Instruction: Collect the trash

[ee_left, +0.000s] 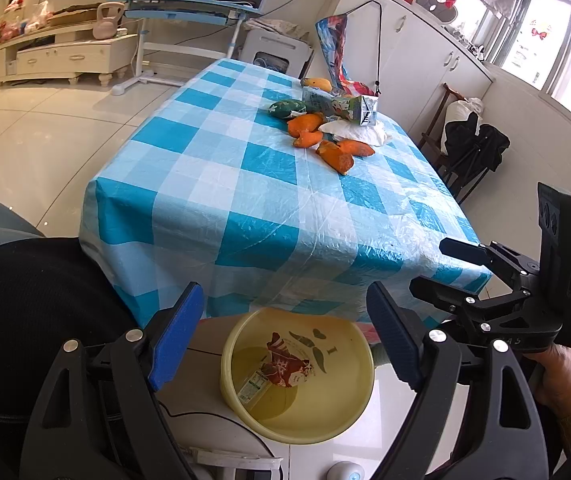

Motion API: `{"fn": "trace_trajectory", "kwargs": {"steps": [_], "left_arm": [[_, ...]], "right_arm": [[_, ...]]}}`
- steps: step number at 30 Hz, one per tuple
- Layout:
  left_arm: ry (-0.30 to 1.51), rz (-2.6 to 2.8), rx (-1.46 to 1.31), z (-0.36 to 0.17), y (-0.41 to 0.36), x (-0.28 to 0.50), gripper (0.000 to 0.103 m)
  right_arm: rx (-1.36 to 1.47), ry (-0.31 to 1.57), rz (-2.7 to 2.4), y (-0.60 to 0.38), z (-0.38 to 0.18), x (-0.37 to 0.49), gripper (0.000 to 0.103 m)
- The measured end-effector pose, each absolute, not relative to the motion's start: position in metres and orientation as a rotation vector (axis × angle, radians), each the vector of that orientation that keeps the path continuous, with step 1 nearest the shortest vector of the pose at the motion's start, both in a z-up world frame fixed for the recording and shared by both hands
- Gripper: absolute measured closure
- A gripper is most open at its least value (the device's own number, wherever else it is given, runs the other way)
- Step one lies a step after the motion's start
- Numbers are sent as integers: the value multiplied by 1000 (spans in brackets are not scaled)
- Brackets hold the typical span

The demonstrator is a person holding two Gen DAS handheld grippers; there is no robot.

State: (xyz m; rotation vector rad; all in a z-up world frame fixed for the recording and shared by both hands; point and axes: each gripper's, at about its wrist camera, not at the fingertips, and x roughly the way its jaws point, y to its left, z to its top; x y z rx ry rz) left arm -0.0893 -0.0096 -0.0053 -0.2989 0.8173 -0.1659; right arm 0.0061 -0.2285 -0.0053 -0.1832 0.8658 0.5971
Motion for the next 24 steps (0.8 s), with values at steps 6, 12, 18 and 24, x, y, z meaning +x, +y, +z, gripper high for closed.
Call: {"fn": "trace_trajectory", "kwargs": {"steps": [6, 12, 18, 24], "left_arm": [[816, -162, -304, -6, -8, -89, 23], [817, -162, -304, -6, -8, -89, 23], [816, -162, -305, -6, -8, -89, 23], [802, -152, -327, -4, -1, -88, 23]], "right_arm": [[-183, 866, 597, -228, -5, 6, 16], [-183, 866, 597, -228, -5, 6, 16], [-183, 867, 597, -227, -5, 6, 16], [-179, 863, 599, -228, -5, 5, 16]]}}
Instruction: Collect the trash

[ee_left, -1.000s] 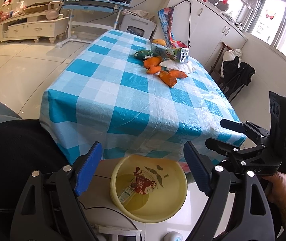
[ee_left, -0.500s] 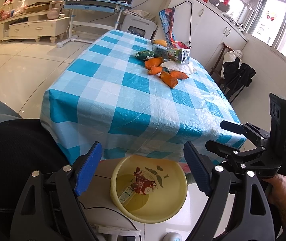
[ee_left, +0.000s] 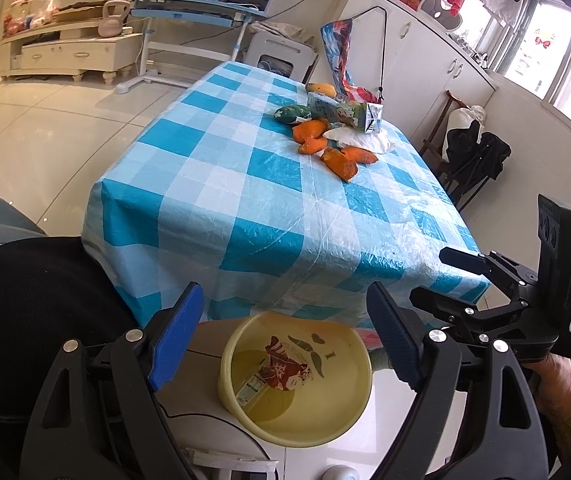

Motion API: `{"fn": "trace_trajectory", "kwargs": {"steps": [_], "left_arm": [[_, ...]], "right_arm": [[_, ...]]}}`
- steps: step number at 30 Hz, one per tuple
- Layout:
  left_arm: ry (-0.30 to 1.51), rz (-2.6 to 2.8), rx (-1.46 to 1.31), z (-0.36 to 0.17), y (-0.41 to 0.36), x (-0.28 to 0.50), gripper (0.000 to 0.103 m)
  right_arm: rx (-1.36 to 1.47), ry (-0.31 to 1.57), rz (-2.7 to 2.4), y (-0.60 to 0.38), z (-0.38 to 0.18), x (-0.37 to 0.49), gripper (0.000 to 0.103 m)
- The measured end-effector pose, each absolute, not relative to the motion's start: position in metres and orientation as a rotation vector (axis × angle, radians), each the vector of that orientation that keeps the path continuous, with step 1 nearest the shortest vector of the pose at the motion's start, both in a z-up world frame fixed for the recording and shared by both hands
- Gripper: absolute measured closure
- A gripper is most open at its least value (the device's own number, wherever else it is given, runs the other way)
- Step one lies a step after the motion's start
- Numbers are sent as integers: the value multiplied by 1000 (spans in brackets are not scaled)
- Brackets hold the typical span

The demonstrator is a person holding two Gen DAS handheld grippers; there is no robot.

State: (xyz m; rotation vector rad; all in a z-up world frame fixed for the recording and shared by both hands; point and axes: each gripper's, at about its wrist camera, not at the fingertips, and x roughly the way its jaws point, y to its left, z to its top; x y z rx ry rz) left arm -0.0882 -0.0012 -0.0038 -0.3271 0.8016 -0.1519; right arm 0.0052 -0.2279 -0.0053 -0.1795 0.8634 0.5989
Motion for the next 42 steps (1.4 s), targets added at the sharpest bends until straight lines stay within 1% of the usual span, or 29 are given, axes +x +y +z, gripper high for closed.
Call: {"fn": "trace_trajectory", "kwargs": {"steps": [12, 13, 16, 23, 24, 28, 30, 31, 32, 34, 37, 42], "left_arm": [[723, -97, -382, 21, 24, -63, 23], [721, -99, -381, 23, 23, -58, 23], [718, -106, -379, 26, 20, -47, 23], [712, -111, -369, 32, 15, -23, 23], [712, -109, -370, 33, 15, -20, 23], [712, -107, -366, 36, 13, -6, 23], [710, -107, -361, 38, 12, 2, 23], [710, -108, -359, 38, 10, 6, 23], [711, -107, -354, 38, 8, 12, 23], [715, -105, -351, 37, 5, 22, 23], [729, -105, -346, 33, -2, 38, 23], [792, -124, -325, 19, -26, 79, 23]], "right_arm": [[-79, 844, 603, -231, 8, 23, 16], [-73, 846, 598, -231, 8, 27, 17], [-45, 859, 594, -229, 7, 41, 24], [-61, 841, 595, -205, 7, 81, 34], [-64, 841, 589, -201, 6, 88, 37], [-86, 868, 568, -186, -3, 114, 52], [-104, 880, 567, -180, -7, 123, 57], [-119, 886, 567, -177, -9, 126, 62], [-134, 895, 568, -175, -11, 128, 71], [-160, 913, 578, -174, -13, 130, 82], [-191, 913, 600, -180, -9, 124, 84], [-211, 916, 627, -202, 6, 102, 84]]}}
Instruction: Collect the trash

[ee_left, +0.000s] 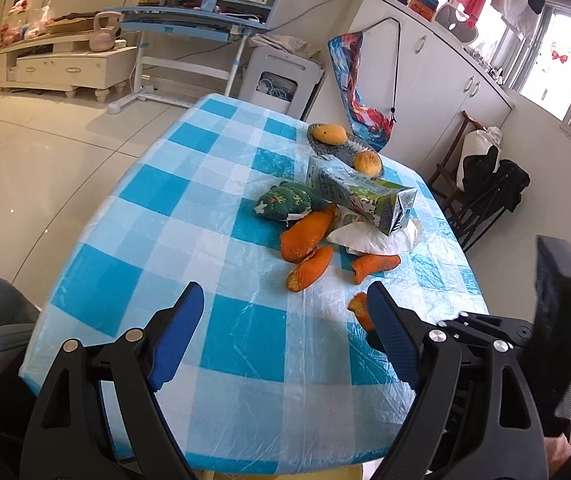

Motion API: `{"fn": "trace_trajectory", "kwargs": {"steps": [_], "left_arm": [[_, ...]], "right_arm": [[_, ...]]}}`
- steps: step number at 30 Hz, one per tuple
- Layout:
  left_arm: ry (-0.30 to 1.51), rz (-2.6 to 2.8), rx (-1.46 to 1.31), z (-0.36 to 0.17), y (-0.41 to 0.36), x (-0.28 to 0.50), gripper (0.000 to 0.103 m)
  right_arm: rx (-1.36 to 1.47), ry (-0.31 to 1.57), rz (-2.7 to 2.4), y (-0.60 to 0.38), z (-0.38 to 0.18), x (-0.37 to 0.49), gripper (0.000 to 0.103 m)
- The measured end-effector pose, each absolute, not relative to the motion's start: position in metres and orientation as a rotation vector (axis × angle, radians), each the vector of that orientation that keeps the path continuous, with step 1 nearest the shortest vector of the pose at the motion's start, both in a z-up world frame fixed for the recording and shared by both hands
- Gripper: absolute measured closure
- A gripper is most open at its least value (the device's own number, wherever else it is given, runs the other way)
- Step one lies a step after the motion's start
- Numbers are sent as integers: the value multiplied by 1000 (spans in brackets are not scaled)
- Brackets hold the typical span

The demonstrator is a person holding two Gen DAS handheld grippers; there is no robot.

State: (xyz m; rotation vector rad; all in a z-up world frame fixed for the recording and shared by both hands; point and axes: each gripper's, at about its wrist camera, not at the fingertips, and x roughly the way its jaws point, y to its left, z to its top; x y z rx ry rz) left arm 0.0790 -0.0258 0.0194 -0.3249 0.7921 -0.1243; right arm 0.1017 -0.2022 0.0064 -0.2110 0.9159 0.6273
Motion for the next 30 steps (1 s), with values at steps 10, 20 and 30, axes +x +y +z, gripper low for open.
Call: {"fn": "trace_trajectory", "kwargs": {"steps": [10, 20, 30], "left_arm": [[908, -76, -274, -9, -54, 134, 23], [909, -89, -173, -14, -75, 140, 80], [872, -170, -223, -2, -68, 96, 89]], "right_arm": [[64, 957, 608, -253, 4, 94, 84], [102, 945, 626, -250, 5, 101, 84], [126, 928, 654, -250, 6, 91, 84]]}}
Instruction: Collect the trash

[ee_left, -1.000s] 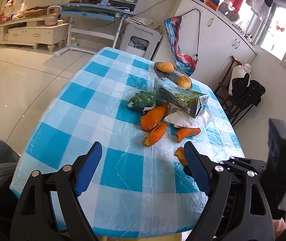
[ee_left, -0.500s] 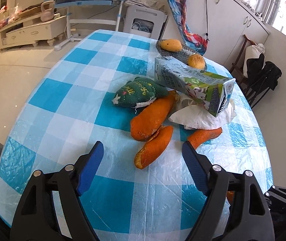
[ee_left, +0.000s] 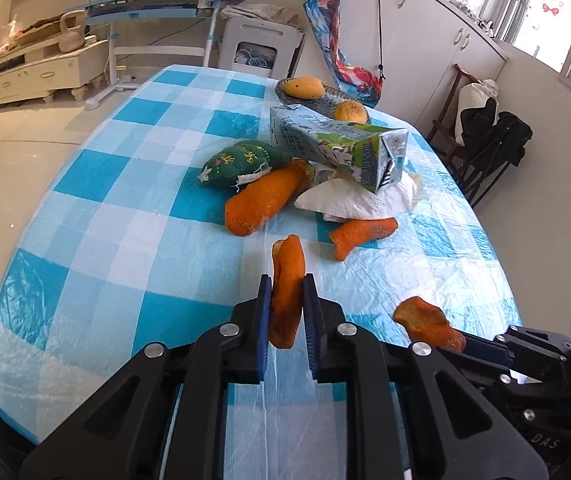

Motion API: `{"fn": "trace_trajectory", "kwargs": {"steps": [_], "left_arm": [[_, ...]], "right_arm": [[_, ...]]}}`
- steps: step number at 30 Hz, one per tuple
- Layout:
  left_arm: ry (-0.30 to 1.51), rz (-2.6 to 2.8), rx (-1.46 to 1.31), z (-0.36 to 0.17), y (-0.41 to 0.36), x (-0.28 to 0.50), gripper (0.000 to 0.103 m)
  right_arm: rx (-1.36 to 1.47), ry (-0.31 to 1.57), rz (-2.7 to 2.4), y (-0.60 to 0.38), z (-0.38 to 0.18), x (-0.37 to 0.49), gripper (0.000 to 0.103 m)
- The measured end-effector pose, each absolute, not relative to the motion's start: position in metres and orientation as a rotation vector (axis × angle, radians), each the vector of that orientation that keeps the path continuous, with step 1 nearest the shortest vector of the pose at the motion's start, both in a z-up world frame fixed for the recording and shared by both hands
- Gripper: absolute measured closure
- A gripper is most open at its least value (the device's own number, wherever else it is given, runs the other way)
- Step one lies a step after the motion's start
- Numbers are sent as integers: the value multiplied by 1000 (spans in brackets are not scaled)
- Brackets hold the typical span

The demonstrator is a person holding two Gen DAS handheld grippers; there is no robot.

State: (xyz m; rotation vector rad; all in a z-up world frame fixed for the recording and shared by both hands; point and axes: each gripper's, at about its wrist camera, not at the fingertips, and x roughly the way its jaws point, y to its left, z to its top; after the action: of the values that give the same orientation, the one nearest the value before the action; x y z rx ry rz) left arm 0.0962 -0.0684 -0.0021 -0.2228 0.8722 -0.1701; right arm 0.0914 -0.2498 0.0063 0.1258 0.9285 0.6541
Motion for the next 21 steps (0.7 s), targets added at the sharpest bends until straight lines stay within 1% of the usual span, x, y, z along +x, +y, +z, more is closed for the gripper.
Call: {"fn": "trace_trajectory", "kwargs": {"steps": [11, 21], "left_arm": [[821, -174, -221, 23, -55, 25, 89], [805, -150, -169, 28, -49, -27, 89]], "right_arm": [[140, 888, 700, -242, 14, 53, 84], [138, 898, 708, -237, 10, 14, 84]]}}
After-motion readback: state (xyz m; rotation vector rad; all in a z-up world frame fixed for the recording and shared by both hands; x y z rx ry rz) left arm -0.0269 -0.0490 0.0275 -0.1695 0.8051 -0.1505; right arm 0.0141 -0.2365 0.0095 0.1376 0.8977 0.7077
